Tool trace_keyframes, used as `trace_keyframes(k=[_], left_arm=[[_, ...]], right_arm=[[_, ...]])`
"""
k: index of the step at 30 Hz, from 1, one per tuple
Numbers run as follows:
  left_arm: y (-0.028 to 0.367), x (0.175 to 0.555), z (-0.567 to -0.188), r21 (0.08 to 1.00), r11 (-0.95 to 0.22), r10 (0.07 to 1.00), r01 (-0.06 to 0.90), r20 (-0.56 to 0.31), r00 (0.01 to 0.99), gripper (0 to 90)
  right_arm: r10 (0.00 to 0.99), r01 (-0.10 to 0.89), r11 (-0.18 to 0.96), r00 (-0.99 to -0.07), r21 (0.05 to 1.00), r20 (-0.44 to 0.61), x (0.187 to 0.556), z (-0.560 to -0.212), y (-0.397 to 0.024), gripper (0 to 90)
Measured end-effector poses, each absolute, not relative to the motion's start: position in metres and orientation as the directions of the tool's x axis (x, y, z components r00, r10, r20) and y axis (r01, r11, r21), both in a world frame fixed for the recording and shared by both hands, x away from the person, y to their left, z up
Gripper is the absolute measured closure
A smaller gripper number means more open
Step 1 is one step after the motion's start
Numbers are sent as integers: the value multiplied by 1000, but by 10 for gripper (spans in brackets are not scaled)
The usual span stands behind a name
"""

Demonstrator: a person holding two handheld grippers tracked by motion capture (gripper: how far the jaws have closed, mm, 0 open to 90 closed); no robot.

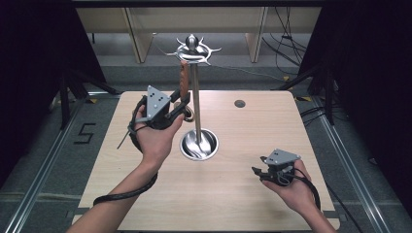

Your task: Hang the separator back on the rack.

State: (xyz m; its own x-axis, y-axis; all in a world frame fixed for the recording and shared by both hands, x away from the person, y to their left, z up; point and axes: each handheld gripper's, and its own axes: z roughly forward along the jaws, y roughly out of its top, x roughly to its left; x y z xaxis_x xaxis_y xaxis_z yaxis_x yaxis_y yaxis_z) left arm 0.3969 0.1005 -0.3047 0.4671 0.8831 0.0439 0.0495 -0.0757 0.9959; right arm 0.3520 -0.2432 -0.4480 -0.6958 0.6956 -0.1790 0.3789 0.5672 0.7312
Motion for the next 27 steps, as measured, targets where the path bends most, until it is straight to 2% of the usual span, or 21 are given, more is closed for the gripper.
trace_keyframes(k=[8,9,27], left_arm=[[99,399,-305,995,-85,882,54,50,468,677],[99,400,-305,995,-84,882,54,49,468,677],[99,400,-308,995,-82,871,63,40,490,669]], right_arm=[[696,378,567,-694,731,-181,351,-448,-243,510],[678,348,584,-706,733,-205,353,-447,-243,509],[679,355,582,-708,732,-196,351,-447,-242,509]])
